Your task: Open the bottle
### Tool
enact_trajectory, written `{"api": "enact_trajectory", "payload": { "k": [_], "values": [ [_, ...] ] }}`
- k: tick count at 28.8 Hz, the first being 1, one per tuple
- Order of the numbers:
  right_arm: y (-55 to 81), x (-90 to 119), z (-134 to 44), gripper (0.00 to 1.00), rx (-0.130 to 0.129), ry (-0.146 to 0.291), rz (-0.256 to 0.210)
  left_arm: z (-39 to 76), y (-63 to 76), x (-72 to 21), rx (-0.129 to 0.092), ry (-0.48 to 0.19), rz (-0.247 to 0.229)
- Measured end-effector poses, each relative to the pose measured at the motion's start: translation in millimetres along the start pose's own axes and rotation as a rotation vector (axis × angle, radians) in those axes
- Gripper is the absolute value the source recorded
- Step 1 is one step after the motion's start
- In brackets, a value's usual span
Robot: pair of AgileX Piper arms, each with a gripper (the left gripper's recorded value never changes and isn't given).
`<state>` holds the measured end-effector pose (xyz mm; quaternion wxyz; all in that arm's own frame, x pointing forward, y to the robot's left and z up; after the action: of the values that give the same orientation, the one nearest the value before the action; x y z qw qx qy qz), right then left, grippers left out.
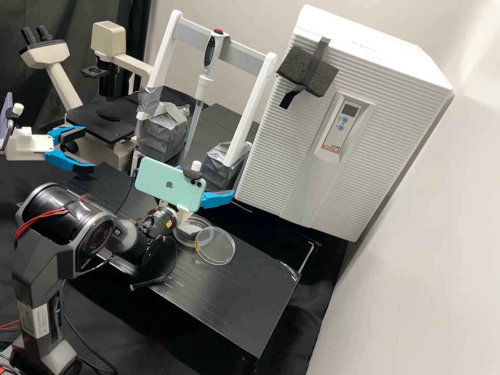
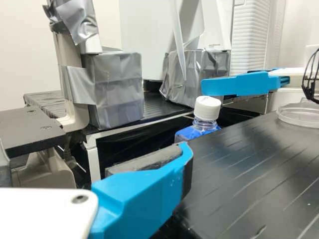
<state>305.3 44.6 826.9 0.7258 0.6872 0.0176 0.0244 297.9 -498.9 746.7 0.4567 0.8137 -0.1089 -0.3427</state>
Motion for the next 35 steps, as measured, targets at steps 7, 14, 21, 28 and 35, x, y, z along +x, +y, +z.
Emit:
{"api": "enact_trajectory", "payload": {
  "k": [7,14,21,28,35],
  "values": [
    [0.0,0.0,0.0,1.00,0.000,0.000,0.000,-0.1,0.0,-0.1,0.000,0.001,0.000],
    [2.7,-4.4,-2.6,1.00,0.011,0.011,0.004,-0.1,0.0,-0.1,0.000,0.001,0.000],
    [14.3,-22.8,-24.4,1.00,0.069,0.132,0.035,-0.1,0.0,-0.1,0.000,0.001,0.000],
    [-5.1,-34.3,-49.2,1.00,0.071,0.260,-0.040,-0.1,0.0,-0.1,0.000,0.001,0.000],
    [-28.6,-36.2,-50.4,1.00,0.028,0.266,-0.126,-0.1,0.0,-0.1,0.007,0.001,0.000]
  ]
}}
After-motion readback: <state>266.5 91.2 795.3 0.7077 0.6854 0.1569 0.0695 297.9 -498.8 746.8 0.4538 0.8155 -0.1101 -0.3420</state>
